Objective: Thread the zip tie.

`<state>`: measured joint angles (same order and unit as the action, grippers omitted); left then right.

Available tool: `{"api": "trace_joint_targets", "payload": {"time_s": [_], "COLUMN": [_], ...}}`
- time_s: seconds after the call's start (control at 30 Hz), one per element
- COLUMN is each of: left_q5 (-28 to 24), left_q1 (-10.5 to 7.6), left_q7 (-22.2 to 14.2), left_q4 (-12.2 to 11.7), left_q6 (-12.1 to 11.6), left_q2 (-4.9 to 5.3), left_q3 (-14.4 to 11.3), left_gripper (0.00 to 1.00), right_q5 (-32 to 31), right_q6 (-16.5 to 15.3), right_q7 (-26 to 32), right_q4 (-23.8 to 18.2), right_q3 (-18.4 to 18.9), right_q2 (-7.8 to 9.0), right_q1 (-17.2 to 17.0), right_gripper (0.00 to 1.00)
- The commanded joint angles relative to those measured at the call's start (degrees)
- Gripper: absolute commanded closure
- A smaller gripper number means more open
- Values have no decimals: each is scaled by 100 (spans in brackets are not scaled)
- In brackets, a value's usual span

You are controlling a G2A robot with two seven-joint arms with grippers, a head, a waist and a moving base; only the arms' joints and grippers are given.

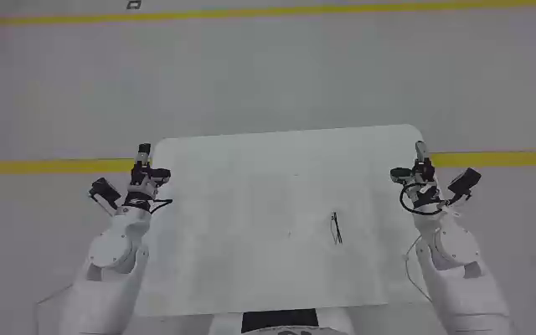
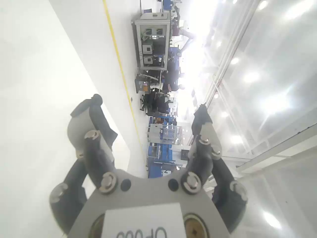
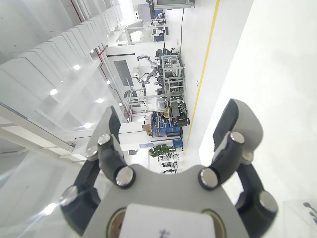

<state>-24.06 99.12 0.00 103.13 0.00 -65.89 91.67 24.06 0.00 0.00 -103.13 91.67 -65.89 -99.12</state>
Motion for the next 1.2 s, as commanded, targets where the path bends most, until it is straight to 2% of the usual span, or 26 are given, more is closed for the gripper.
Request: {"api": "trace_joint_targets", "payload": {"time_s": [0.0,0.17,0.3,0.77,0.8,0.87,1.03,1.17], "left_q5": [0,0,0,0,0,0,0,0], "left_q1": [0,0,0,0,0,0,0,0], "left_q7": [0,0,0,0,0,0,0,0], "left_q4": [0,0,0,0,0,0,0,0], "left_q6": [0,0,0,0,0,0,0,0], "left_q2": [0,0,0,0,0,0,0,0], "left_q3": [0,0,0,0,0,0,0,0], "left_gripper": [0,0,0,0,0,0,0,0], "right_q5": [-105,-1264,-2354,-2418,-2565,-3190,-4824,-5815], "right_q6": [-31,-264,-453,-503,-495,-344,414,687], "right_q7": [19,768,1498,1521,1542,1498,1829,2337], "right_q4": [-30,-86,-232,-245,-286,-561,-1398,-1943], "right_q3": [20,183,147,147,139,73,-182,-437], "right_q2": [7,92,166,169,175,188,231,267], "right_q1": [24,77,17,10,1,-102,-412,-518], "right_gripper": [0,0,0,0,0,0,0,0]}}
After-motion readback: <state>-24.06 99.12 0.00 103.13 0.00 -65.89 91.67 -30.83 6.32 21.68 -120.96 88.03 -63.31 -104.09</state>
